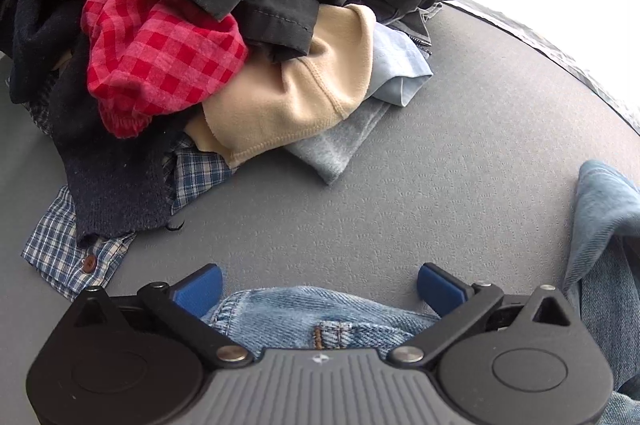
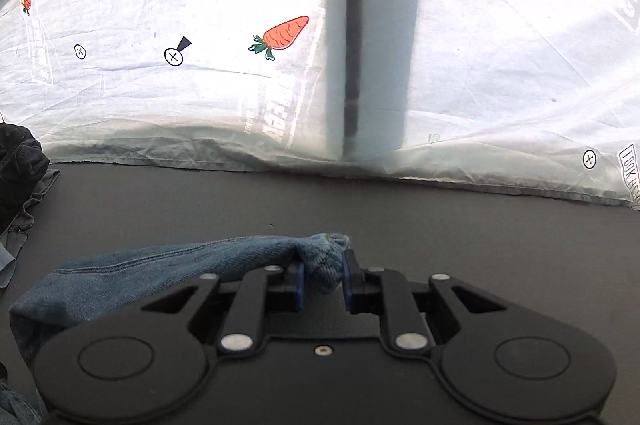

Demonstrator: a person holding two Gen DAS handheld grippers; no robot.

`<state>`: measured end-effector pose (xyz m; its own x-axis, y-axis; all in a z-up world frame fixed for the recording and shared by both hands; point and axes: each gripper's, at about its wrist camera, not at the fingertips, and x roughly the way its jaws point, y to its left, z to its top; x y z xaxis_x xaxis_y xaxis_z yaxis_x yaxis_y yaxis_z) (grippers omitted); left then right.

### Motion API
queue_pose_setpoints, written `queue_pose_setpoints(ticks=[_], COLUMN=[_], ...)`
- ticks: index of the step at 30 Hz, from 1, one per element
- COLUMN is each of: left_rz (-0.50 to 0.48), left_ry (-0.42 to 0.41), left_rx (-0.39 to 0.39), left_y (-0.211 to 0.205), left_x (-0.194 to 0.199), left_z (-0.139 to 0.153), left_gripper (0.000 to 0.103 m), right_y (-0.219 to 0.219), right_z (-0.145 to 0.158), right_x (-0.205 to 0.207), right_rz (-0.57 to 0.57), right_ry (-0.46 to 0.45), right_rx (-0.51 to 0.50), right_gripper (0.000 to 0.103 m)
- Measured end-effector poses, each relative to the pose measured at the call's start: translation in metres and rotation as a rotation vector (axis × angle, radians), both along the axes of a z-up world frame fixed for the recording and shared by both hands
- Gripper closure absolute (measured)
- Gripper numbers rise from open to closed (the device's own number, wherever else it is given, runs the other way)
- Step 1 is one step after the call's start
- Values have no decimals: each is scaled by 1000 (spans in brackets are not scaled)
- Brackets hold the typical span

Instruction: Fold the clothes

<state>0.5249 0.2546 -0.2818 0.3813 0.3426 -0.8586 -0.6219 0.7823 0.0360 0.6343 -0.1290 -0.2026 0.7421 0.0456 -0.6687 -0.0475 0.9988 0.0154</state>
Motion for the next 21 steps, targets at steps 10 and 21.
queue_pose_setpoints(ticks=[10,21], left_rz=[-209,-324], left_ry=[-43,-74], left_rx=[68,59], left_y=[-43,-107], left_x=[7,7], left_z=[37,50], left_gripper=[2,2], right_y=[-254,-377], right_z=[81,85], right_x=[-110,-147], right_rz=[-636,-850], right_ry=[-246,-61], right_rx=[-256,-251], right_gripper=[85,74])
